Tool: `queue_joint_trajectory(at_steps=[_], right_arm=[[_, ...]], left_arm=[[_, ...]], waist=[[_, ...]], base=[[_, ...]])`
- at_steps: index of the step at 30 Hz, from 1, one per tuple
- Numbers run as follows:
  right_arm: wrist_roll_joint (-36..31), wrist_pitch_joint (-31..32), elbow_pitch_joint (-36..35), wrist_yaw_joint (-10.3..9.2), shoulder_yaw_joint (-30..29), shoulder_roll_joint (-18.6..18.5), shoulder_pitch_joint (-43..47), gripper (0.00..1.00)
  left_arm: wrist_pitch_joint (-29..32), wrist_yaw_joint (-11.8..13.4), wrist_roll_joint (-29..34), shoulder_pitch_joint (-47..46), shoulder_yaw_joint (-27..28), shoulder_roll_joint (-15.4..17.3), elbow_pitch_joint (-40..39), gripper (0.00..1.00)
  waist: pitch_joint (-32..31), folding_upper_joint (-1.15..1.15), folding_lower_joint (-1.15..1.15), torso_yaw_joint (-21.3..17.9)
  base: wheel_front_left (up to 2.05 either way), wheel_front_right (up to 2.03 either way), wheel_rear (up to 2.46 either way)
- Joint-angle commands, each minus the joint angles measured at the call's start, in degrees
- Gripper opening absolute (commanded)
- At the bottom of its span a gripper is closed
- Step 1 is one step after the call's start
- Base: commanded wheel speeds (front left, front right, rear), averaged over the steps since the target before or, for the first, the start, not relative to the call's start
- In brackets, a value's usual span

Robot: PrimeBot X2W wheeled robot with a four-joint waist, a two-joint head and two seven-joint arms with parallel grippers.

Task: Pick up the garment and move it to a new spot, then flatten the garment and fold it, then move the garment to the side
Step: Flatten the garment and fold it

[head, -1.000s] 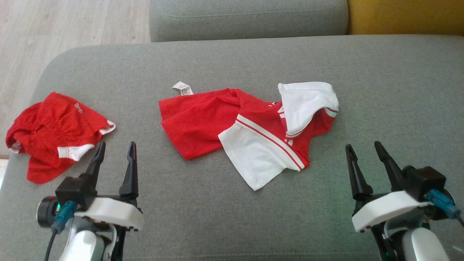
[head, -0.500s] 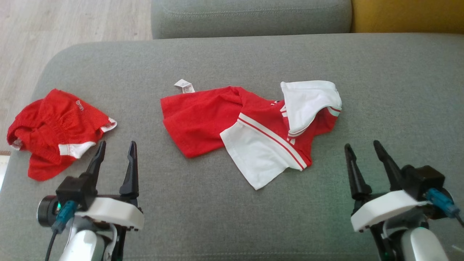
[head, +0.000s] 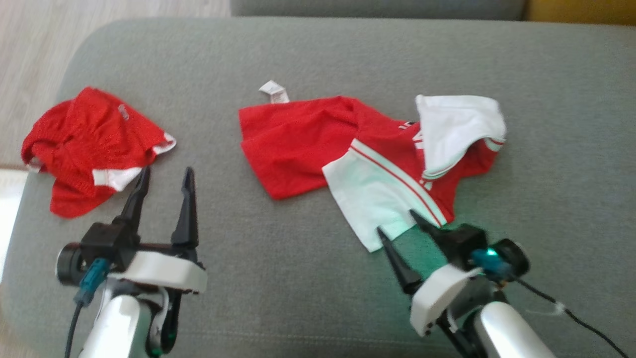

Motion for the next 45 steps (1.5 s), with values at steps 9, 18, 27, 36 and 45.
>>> queue_joint_trajectory(at_steps=[9,18,27,36,45], right_arm=[[-0.9,2.4,8.9,-0.05,5.0,-1.5,-6.5,1.00],[-1.4,3.5,13.1,-0.05,4.4,-1.0,-8.4,0.00],[0.7,0.2,3.4,-0.05,-2.6,-0.9,-6.9,0.00],[-0.2,0.6,-9.3,-0.05,-12.8,-1.2,-3.9,0.00],[-1.6,3.2,-16.9,-0.05,-25.2,-0.6,-0.6,0.00]], left_arm=[[-0.3,-1.5,1.5,-5.2,1.8,-1.8,-3.3,1.00],[-0.3,-2.8,3.1,-5.8,2.6,-3.6,-3.7,1.00],[-0.3,-3.3,4.4,-5.0,4.3,-3.9,-4.6,1.00],[-0.3,-3.7,5.2,-4.5,5.3,-3.9,-4.8,1.00],[-0.3,-4.1,5.7,-4.1,5.9,-3.9,-4.6,1.00]], waist=[[5.2,0.00,0.00,4.6],[6.3,0.00,0.00,4.9],[5.5,0.00,0.00,2.0],[4.9,0.00,0.00,-0.9],[4.5,0.00,0.00,-2.6]], base=[[0.00,0.00,0.00],[0.00,0.00,0.00],[0.00,0.00,0.00],[0.00,0.00,0.00],[0.00,0.00,0.00]])
